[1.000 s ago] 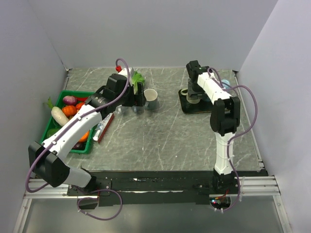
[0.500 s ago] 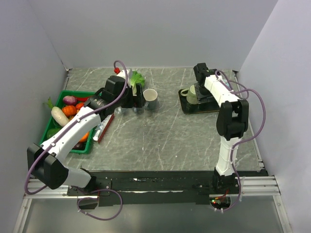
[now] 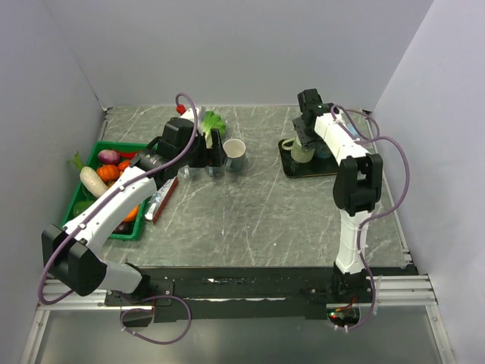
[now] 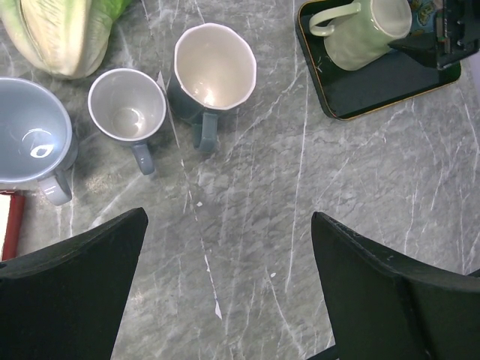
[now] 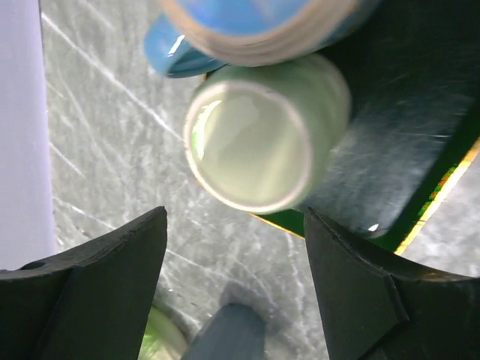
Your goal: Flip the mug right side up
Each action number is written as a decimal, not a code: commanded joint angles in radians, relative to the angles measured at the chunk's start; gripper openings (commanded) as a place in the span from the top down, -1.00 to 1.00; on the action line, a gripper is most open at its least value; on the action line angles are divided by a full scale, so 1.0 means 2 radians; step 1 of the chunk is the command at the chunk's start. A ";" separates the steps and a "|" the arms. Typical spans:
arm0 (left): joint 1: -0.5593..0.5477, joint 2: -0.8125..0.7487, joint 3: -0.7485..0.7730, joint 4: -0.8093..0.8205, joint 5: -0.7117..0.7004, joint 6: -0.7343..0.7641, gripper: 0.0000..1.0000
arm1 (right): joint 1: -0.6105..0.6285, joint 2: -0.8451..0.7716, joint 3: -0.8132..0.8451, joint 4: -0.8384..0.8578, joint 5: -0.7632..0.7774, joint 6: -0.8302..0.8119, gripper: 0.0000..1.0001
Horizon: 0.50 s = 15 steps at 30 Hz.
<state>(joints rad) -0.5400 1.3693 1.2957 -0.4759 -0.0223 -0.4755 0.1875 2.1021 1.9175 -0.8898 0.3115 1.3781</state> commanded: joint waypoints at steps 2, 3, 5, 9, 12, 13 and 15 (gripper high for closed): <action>0.005 -0.017 0.003 0.008 0.007 0.000 -0.93 | 0.007 0.040 0.044 -0.021 -0.001 0.020 -0.54; 0.007 -0.017 0.003 0.007 0.007 -0.001 -0.93 | 0.007 0.049 0.051 -0.031 0.001 0.025 -0.54; 0.009 -0.017 0.003 0.008 0.007 0.000 -0.93 | 0.008 0.059 0.069 -0.057 0.008 0.043 -0.53; 0.012 -0.014 0.004 0.008 0.007 0.002 -0.93 | 0.010 0.073 0.082 -0.085 0.020 0.073 -0.52; 0.015 -0.012 0.006 0.007 0.007 0.002 -0.93 | 0.012 0.074 0.087 -0.099 0.034 0.095 -0.51; 0.014 -0.010 0.006 0.006 0.012 0.004 -0.93 | 0.012 0.076 0.089 -0.105 0.035 0.101 -0.51; 0.015 -0.010 0.008 0.006 0.014 0.005 -0.93 | 0.012 0.080 0.100 -0.135 0.038 0.118 -0.52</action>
<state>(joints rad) -0.5159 1.3693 1.2957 -0.4770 -0.0200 -0.4740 0.2054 2.2314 2.0510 -1.0218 0.3214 1.5204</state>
